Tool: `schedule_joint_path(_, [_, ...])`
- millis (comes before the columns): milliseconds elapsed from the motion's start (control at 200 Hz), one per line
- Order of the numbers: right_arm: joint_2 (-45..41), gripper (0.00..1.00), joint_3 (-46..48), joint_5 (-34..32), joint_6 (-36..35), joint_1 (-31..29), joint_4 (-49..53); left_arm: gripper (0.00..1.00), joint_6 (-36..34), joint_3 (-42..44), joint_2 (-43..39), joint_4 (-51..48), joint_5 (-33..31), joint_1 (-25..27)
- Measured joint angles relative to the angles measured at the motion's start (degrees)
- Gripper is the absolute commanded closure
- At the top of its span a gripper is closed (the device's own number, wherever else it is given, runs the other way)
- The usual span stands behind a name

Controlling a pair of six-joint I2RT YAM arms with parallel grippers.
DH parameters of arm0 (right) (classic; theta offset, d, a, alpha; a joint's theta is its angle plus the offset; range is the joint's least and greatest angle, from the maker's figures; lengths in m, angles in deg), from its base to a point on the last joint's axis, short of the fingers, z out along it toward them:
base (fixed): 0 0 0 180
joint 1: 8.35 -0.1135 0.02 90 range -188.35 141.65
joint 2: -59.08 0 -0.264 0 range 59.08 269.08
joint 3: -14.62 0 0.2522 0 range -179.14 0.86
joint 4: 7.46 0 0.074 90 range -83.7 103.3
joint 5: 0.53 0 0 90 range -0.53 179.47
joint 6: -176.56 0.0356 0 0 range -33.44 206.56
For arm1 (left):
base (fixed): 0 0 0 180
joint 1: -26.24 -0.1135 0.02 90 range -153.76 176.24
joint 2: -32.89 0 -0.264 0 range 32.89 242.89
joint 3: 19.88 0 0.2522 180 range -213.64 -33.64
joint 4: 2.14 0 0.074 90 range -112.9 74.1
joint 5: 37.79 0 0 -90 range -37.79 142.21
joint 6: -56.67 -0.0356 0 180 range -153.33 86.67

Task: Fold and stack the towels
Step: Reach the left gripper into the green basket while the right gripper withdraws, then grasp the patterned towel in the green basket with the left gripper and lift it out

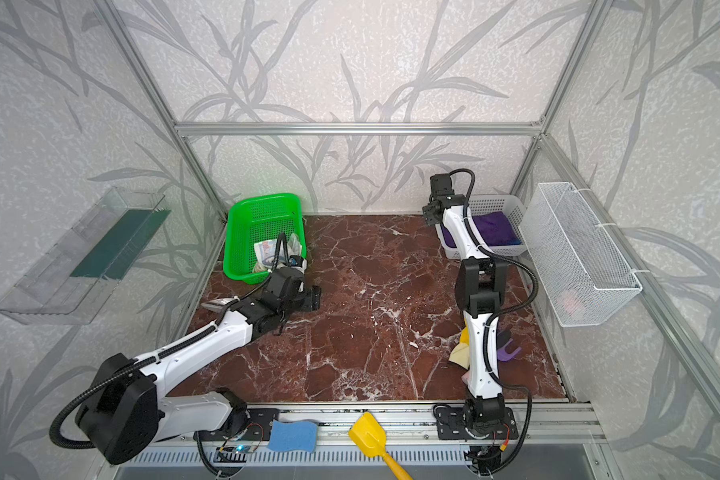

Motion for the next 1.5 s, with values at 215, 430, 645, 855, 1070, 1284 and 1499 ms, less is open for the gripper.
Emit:
schedule_joint_path(215, [2.84, 0.25, 0.00, 4.55, 3.34, -0.74, 3.82, 0.21, -2.62, -2.99, -0.33, -1.86, -0.20, -2.69])
schedule_joint_path(430, [4.13, 0.25, -1.88, 6.69, 3.87, -3.82, 4.35, 0.20, -4.68, -5.79, -0.28, -3.02, -0.74, -5.97])
schedule_joint_path(645, [6.95, 0.25, -7.76, 8.09, 4.87, -6.16, 4.87, 0.19, -5.88, -9.49, 1.44, -5.22, -0.63, -10.23])
schedule_joint_path(855, [6.25, 0.25, -7.89, 7.23, 5.68, -6.58, 4.70, 0.18, -6.16, -17.14, 7.26, -7.48, -0.46, -14.80])
schedule_joint_path(1070, [-4.02, 0.25, 4.55, 7.17, 4.96, -7.17, 1.31, 0.18, -5.03, -27.32, 17.77, -10.32, -1.25, -19.26])
schedule_joint_path(1284, [-23.61, 0.25, 27.12, 7.85, 3.78, -10.73, -10.19, 0.08, -3.15, -28.39, 21.44, -12.31, -4.63, -20.81])
schedule_joint_path(1499, [-35.08, 0.25, 44.00, 8.83, 4.15, -14.88, -19.56, 0.12, -2.69, -28.39, 21.73, -12.13, -5.01, -21.51])
